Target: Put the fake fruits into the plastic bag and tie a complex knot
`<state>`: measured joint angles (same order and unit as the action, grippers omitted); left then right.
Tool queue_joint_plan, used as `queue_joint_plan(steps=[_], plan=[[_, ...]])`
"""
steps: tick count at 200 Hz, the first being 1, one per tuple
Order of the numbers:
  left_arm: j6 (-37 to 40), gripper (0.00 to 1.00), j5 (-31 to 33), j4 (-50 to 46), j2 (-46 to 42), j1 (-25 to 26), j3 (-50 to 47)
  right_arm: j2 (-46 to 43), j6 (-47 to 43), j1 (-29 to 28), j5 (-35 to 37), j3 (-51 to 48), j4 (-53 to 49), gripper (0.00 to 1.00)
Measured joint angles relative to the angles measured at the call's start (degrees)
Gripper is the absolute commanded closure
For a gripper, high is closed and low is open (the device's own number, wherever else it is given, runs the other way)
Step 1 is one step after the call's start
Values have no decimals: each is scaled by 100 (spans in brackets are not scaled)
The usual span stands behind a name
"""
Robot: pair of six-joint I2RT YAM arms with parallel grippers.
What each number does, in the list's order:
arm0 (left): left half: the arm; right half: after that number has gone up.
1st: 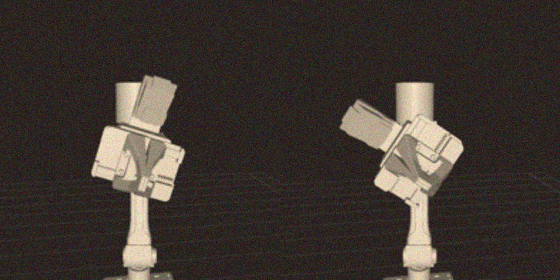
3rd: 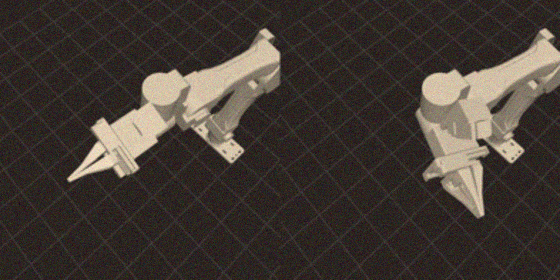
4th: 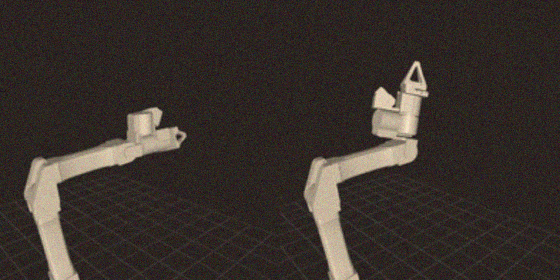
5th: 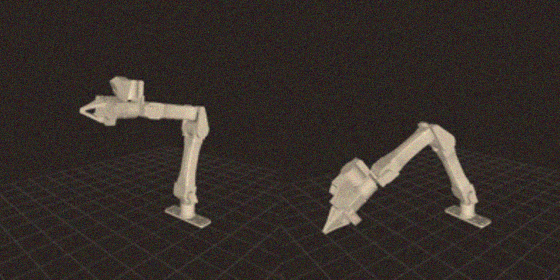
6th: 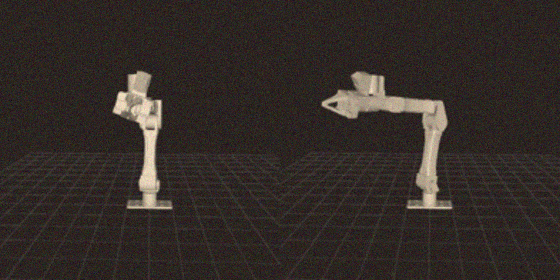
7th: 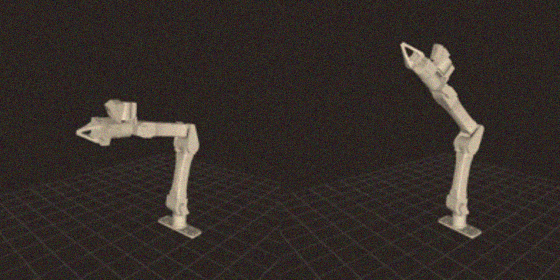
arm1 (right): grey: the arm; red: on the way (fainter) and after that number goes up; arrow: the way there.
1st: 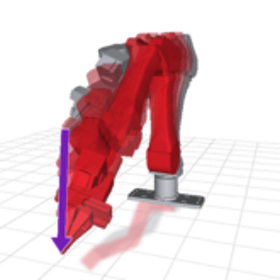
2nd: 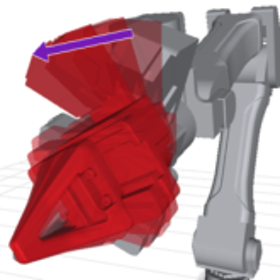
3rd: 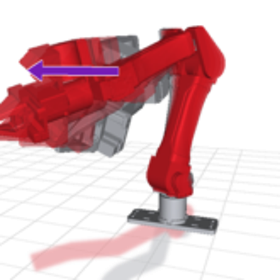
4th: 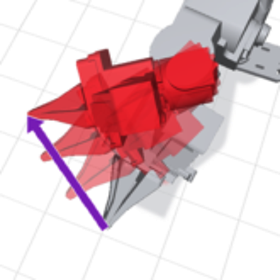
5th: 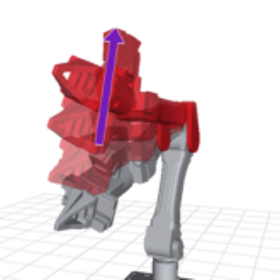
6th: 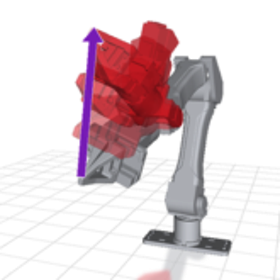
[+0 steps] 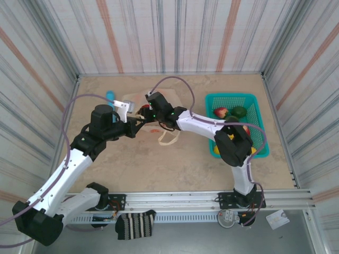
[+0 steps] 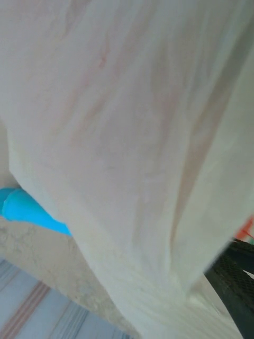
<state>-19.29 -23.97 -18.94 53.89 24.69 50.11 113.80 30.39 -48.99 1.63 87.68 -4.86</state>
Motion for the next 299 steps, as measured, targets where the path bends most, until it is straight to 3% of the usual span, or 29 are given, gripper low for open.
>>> queue_joint_plan(steps=[59,132,165,189,228,258,299], plan=[[0,100,-188,201,0,0,-31,-1163,-151,105,-28,-905,-286,40],[-2,100,-479,402,0,0,-114,-2712,-129,702,-704,-1346,-778,41],[-7,100,-555,435,0,0,-116,-3711,-129,1298,-721,-1537,-1108,40],[-9,100,-629,490,0,2,-118,-4227,-168,2072,-474,-1751,-1790,39],[-20,100,-658,555,0,17,-118,-4291,-695,2970,186,-2092,-2870,29],[-22,100,-669,555,0,20,-118,-4054,-782,3733,186,-2723,-3167,25],[-22,100,-671,555,0,94,-118,-3220,-914,3899,195,-2916,-3084,19]])
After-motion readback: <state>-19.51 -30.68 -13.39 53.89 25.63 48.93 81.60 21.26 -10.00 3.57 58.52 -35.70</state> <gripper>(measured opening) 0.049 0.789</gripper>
